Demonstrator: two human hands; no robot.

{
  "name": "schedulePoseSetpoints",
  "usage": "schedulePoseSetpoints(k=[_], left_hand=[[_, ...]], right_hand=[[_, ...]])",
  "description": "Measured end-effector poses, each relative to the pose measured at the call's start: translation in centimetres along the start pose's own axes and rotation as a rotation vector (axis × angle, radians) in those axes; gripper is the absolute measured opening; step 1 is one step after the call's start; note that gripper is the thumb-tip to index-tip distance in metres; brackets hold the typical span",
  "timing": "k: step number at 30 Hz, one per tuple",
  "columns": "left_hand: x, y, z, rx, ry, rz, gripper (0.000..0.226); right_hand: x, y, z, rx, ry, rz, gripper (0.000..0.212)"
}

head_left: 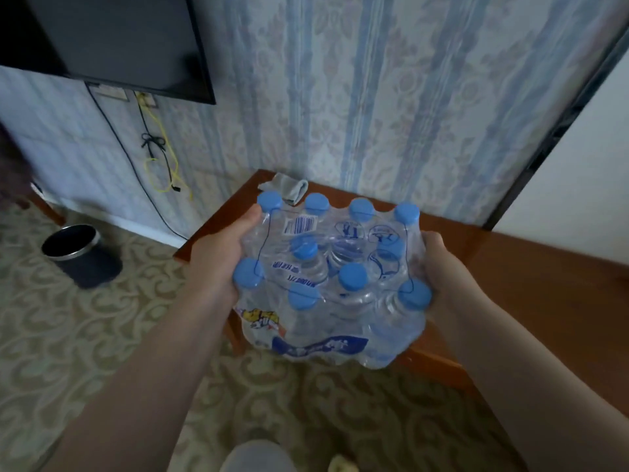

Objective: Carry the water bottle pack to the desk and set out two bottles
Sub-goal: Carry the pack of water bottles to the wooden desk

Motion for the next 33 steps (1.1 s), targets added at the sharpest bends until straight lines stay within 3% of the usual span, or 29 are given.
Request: schedulePoseSetpoints(k=[10,18,27,33], left_hand=[[6.4,-2.0,-18.0,0.0,0.05,-0.053,0.04],[8.9,0.2,-30.0,0.062,0.126,-0.2,0.066],[8.6,1.4,-35.9,0.055,0.182,-0.321,0.062],[8.6,0.7,-37.4,0.029,0.165,-0.28,0.042]], right_hand=[[-3.8,-12.3,-10.2,0.09,-0.062,-0.024,0.035],[-2.1,-21.9,-14.4,0.233,-0.169,0.022,0.042],[-1.4,-25.7,-17.1,0.315,-0.166,0.072,0.032],[-1.9,-26.1,-18.0,0.328,-0.145,0.091,0.034]])
Point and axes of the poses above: each hand's wrist, its own z-axis away from the middle knuckle, its own y-axis out of the back of the hand, x = y × z, the point moved 2 cm from there along -z, towards the middle knuckle, and after that the axes turned 1 degree about x, right-handed, at the moved point
